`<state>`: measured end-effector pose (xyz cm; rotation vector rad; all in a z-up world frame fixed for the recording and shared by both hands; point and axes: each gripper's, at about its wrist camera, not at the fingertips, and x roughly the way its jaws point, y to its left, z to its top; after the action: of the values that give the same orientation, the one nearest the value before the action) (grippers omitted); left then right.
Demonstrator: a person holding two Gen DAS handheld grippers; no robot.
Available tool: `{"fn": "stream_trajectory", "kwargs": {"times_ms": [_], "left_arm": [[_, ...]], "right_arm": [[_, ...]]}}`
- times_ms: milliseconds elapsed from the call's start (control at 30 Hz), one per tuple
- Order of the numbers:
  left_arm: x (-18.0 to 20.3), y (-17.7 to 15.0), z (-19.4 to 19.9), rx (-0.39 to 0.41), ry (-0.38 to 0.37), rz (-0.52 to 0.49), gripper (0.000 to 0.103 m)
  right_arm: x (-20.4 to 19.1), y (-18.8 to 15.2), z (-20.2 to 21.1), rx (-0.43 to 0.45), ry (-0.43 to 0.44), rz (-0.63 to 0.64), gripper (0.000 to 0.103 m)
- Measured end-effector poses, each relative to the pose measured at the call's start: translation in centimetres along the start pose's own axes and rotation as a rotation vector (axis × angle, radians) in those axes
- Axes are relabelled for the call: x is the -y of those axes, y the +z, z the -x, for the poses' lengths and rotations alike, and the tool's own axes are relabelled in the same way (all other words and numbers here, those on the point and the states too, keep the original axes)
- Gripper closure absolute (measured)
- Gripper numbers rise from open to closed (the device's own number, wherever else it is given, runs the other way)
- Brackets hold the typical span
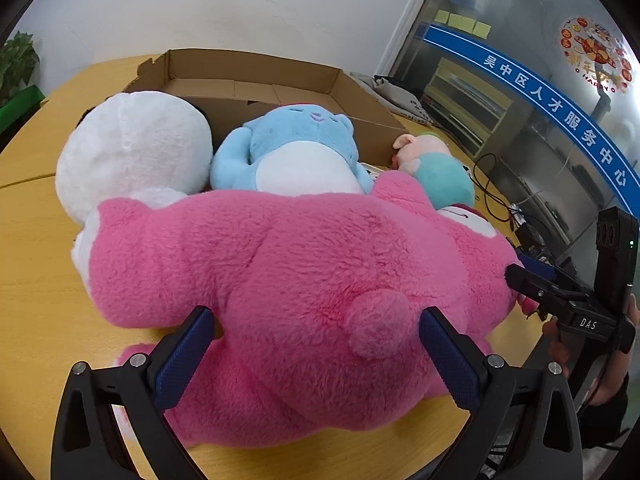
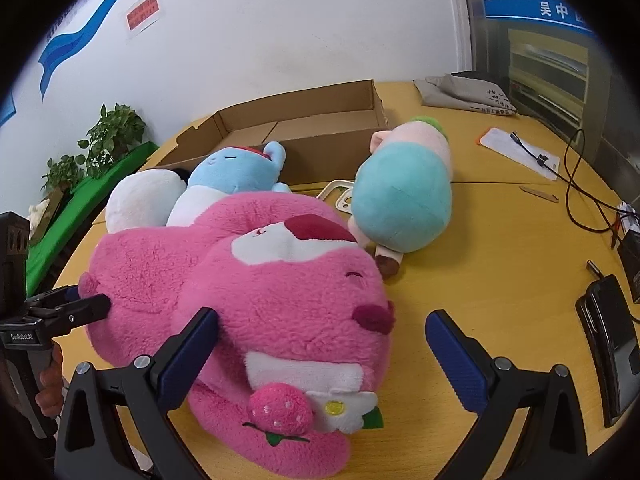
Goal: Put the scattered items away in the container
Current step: 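Raise both grippers and turn them toward the plush toys beside the empty box, then close both grippers on the pink bear plush and lift it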
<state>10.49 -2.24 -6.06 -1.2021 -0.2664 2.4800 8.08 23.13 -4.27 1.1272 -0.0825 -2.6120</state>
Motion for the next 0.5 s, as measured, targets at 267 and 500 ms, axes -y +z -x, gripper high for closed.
{"fn": "stream_trajectory", "kwargs": {"times_ms": [267,500], "left_arm": [[-0.3,0.1,-0.2,-0.008,-0.047,0.003,0.0],[-0.6,-0.2,-0.7,0.002,-0.095,-0.011,0.02]], "right_arm": [[-0.6,0.0,-0.4,-0.003,0.007,0.012,0.0],[1.3,-0.4,-3.4,-0.054,0.135,-0.046,0.001]]}}
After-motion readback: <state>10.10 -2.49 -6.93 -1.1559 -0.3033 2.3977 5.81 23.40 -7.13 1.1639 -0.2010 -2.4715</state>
